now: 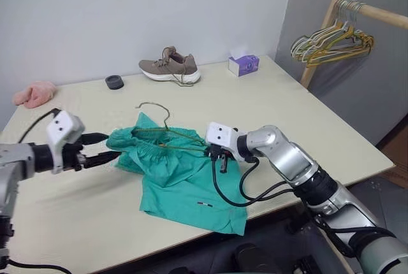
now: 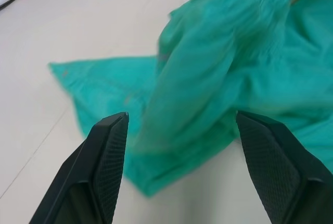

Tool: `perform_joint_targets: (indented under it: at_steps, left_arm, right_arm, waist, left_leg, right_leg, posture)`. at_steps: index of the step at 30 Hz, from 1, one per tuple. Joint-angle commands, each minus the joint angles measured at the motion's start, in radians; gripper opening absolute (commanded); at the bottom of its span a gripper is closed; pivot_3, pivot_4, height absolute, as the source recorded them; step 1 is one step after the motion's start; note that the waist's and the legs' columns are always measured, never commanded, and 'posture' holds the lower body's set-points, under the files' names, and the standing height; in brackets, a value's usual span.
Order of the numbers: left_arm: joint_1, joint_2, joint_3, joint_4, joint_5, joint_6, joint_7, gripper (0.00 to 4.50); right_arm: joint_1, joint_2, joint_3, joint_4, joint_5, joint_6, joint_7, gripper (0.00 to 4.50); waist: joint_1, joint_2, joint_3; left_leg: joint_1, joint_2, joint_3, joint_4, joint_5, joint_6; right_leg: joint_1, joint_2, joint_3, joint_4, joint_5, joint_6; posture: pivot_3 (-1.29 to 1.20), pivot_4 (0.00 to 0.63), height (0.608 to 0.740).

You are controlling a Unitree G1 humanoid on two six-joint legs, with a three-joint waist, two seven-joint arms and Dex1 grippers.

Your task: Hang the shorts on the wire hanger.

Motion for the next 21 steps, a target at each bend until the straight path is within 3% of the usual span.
perform_joint_targets:
  at_steps: [1, 7, 21]
  left_arm:
    - [-0.026, 0.052, 0.047, 0.075, 0.004, -0.039, -0.028, 3.46]
    - [-0.105, 0.043, 0.025, 0.174, 0.017, -0.076, -0.014, 3.46]
    - [-0.249, -0.065, -0.133, 0.158, 0.050, -0.075, -0.040, 3.46]
  right_arm:
    - [-0.021, 0.008, -0.036, 0.000, -0.008, -0.045, -0.016, 0.00]
    - [-0.022, -0.003, -0.022, -0.008, -0.032, -0.096, -0.019, 0.00]
    - [-0.022, -0.003, -0.001, -0.031, -0.097, -0.159, -0.001, 0.00]
  waist:
    - [0.001, 0.000, 0.000]
    - [0.006, -0.001, -0.001]
    - [0.002, -0.002, -0.001]
  left_leg:
    - [0.000, 0.000, 0.000, 0.000, 0.000, 0.000]
    - [0.000, 0.000, -0.001, 0.000, 0.000, 0.000]
    - [0.000, 0.000, -0.001, 0.000, 0.000, 0.000]
  right_leg:
    - [0.000, 0.000, 0.000, 0.000, 0.000, 0.000]
    - [0.000, 0.000, -0.001, 0.000, 0.000, 0.000]
    - [0.000, 0.000, 0.000, 0.001, 0.000, 0.000]
  posture:
    - [-0.25, 0.000, 0.740]
    - [-0.25, 0.000, 0.740]
    - [-0.26, 0.000, 0.740]
